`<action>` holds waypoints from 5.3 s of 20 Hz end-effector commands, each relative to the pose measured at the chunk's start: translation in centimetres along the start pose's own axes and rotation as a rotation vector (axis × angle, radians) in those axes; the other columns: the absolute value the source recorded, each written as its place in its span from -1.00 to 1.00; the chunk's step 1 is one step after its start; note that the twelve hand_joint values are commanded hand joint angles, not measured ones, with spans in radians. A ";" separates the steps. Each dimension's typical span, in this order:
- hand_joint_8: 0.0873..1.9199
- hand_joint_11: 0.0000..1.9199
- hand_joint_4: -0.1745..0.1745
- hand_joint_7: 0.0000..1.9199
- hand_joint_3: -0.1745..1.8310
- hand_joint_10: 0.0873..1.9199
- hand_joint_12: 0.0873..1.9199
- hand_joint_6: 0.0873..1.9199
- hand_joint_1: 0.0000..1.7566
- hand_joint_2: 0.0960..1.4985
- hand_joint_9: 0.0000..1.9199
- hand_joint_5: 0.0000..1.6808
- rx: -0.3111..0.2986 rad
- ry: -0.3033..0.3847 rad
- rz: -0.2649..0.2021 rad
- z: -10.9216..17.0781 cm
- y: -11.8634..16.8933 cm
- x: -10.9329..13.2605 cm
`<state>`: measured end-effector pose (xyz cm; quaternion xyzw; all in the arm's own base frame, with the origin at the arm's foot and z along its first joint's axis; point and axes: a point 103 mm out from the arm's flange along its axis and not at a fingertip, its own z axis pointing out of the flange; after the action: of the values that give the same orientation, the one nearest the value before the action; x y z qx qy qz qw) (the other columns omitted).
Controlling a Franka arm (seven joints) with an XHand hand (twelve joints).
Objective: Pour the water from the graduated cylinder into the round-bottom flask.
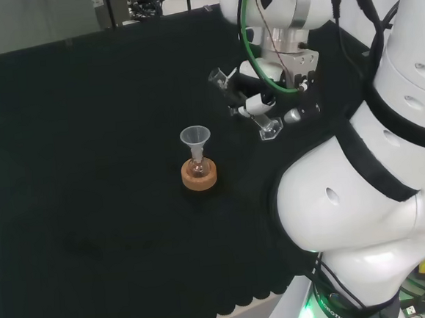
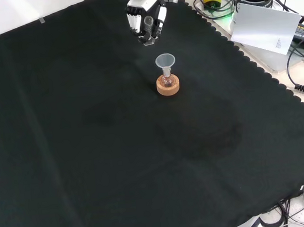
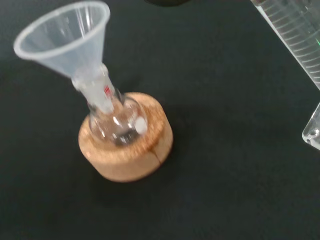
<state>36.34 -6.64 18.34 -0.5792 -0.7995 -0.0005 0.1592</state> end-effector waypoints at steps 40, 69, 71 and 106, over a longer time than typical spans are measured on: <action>-0.67 0.39 -1.00 0.25 -0.81 -1.00 -0.34 0.09 0.30 0.49 0.46 0.12 0.391 -0.533 0.130 0.5 -0.4 2.4; -0.69 0.39 -1.00 0.25 -0.81 -1.00 -0.35 0.11 0.30 0.49 0.46 0.11 0.454 -0.739 0.177 -0.6 0.0 4.0; -0.69 0.39 -1.00 0.25 -0.81 -1.00 -0.35 0.11 0.30 0.49 0.46 0.11 0.454 -0.751 0.178 -0.6 0.0 4.1; -0.70 0.39 -1.00 0.24 -0.80 -1.00 -0.35 0.12 0.30 0.49 0.46 0.10 0.465 -0.867 0.201 -0.7 -0.3 3.4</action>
<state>36.59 -3.46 24.28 -0.5840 -0.7190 0.3709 -0.0671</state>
